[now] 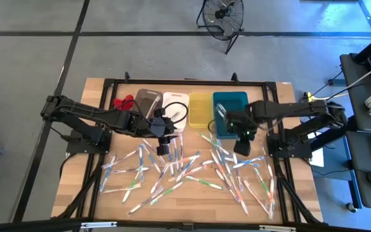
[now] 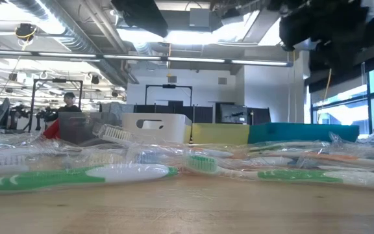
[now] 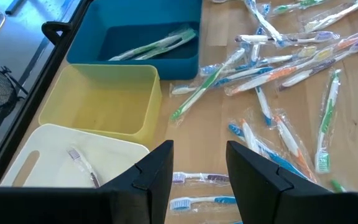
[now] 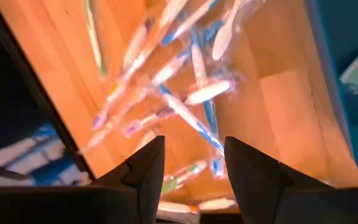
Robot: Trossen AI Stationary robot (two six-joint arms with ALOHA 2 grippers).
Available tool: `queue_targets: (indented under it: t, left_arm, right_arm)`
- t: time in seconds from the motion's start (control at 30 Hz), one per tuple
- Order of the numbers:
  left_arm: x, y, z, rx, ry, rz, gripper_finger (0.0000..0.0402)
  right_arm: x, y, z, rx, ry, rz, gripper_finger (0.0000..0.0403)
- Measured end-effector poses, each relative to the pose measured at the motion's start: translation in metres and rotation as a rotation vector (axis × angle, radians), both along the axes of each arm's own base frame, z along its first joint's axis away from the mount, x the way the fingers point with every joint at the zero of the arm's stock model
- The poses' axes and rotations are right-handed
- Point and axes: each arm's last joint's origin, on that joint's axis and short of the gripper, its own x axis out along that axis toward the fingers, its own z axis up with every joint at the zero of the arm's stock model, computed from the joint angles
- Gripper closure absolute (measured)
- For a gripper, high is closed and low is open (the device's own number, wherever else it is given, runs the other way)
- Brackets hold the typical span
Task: Pick & Place Toothbrushes
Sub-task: Put the blue toothbrush into the yellow bin
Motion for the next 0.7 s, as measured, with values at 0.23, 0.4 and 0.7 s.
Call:
queue_targets:
  t: [0.23,0.4,0.7]
  left_arm:
    - [-0.001,-0.008,0.000,0.000,0.000,-0.027,0.0258]
    - [-0.002,-0.012,0.000,-0.001,-0.001,-0.043,0.0258]
    - [-0.001,-0.013,0.001,-0.034,-0.024,-0.015,0.0258]
  right_arm:
    - [-0.009,0.035,-0.008,-0.218,0.043,0.048,0.0228]
    - [-0.018,0.053,-0.023,-0.273,0.067,0.054,0.0201]
    - [-0.035,0.071,-0.060,-0.307,0.081,0.115,0.0154]
